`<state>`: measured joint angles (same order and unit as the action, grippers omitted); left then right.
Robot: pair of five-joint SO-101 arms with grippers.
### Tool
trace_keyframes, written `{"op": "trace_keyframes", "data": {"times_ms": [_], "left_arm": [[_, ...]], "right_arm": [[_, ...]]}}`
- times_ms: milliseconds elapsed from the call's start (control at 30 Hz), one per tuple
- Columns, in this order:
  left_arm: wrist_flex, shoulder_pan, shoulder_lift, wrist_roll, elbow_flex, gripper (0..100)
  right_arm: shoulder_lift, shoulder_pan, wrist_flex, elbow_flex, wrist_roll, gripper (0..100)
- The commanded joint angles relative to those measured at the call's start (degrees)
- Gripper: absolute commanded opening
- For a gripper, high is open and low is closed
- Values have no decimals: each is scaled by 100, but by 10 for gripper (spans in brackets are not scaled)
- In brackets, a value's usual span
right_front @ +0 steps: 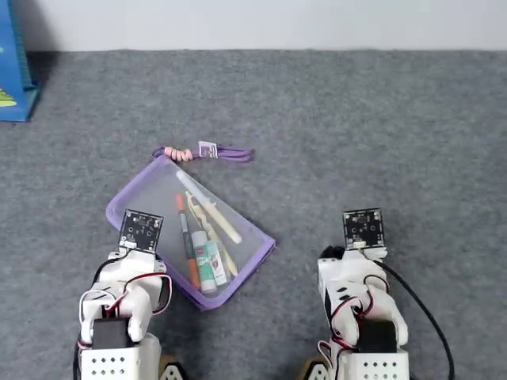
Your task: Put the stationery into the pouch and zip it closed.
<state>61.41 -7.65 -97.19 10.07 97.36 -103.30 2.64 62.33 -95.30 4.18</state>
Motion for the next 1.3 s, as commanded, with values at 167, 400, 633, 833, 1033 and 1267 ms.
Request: {"op": "trace_keyframes", "data": {"times_ms": [167,400,633,833,1033,1267], "left_arm": [[246,-18,-88,44,-57,14],[246,-9,-88,53,-57,14],[246,-9,-88,53,-57,14],[246,-9,-88,53,-57,14],[246,-9,-88,53,-57,14],[246,-9,-88,53,-57,14]], "right_arm": [[-48,-40,1068,-114,141,32],[-48,-40,1191,-114,149,32],[-40,-4,1200,-114,132,32],[-40,-4,1200,-114,141,32],[-40,-4,1200,-114,141,32],[-40,-4,1200,-114,141,32]]}}
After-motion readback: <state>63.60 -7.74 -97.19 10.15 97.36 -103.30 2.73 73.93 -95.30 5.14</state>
